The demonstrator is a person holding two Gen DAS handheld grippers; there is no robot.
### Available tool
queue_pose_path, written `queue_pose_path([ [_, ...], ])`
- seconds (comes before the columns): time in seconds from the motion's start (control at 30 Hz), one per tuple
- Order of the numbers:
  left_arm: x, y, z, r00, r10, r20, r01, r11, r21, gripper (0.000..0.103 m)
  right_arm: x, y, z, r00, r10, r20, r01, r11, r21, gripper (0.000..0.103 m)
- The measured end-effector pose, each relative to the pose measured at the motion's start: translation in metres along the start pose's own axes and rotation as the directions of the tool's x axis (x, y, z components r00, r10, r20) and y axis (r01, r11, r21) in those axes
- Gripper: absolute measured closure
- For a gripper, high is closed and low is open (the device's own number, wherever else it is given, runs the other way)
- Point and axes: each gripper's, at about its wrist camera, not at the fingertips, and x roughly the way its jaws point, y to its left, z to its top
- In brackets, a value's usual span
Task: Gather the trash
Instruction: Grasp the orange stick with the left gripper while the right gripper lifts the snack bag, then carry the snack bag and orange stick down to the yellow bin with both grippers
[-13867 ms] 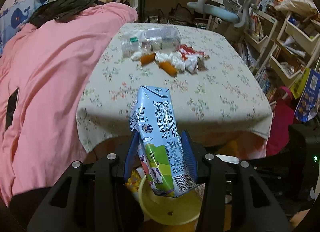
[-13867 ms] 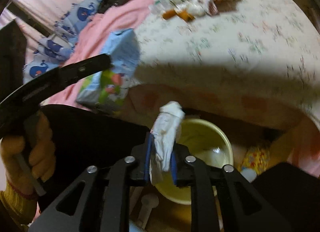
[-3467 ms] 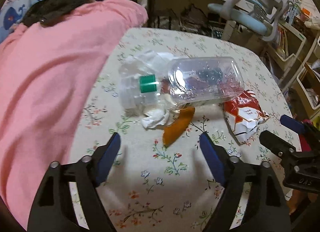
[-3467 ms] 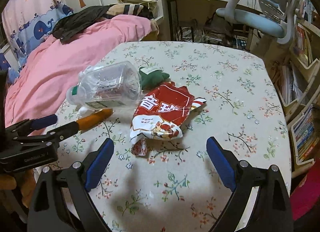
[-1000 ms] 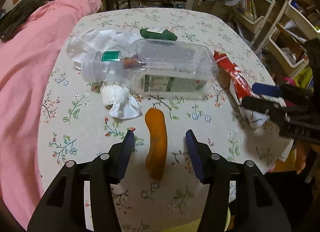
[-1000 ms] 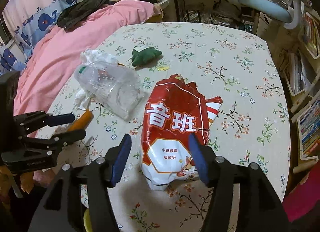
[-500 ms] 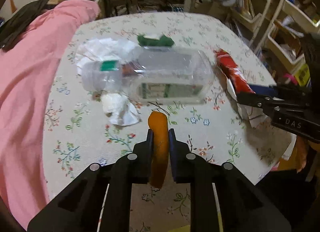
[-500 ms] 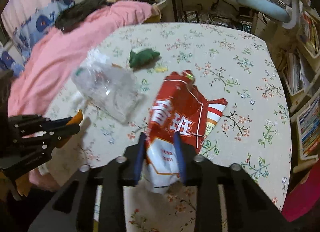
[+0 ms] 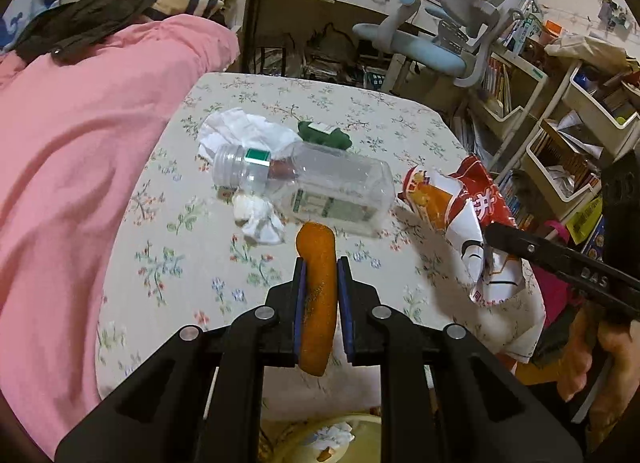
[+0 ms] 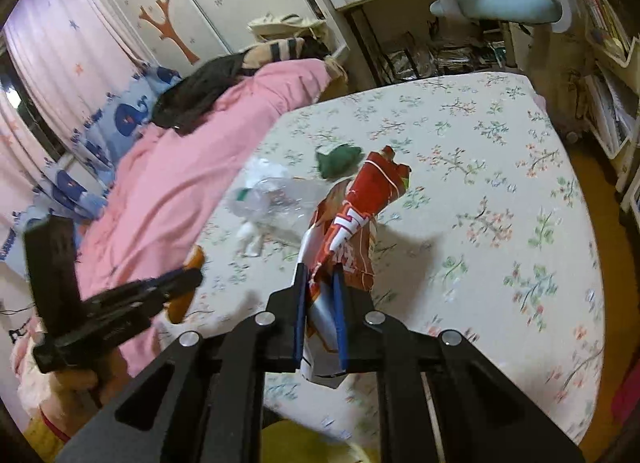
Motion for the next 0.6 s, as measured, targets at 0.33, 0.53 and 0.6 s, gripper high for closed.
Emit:
queue_pose_path([
  [0.33, -0.019, -0.007, -0.026, 0.999, 0.042, 0.025, -0.042, 0.999, 0.006, 0.088, -0.015, 0.018, -0.023, 0.998, 0.056, 0.038, -0.054, 0.998, -0.033, 0.090],
  [0.53, -0.032, -0.013, -0.041, 0.996, 0.079, 0.046, -0.080, 0.996, 0.030, 0.088, -0.023, 0.032, -0.041, 0.994, 0.102, 0.042, -0.099, 0.993, -0.067, 0.090],
  [0.6, -0.037, -0.015, -0.046, 0.994, 0.089, 0.058, -0.092, 0.995, 0.041, 0.088, -0.028, 0.036, -0.048, 0.992, 0.118, 0.052, -0.114, 0.990, -0.078, 0.090],
])
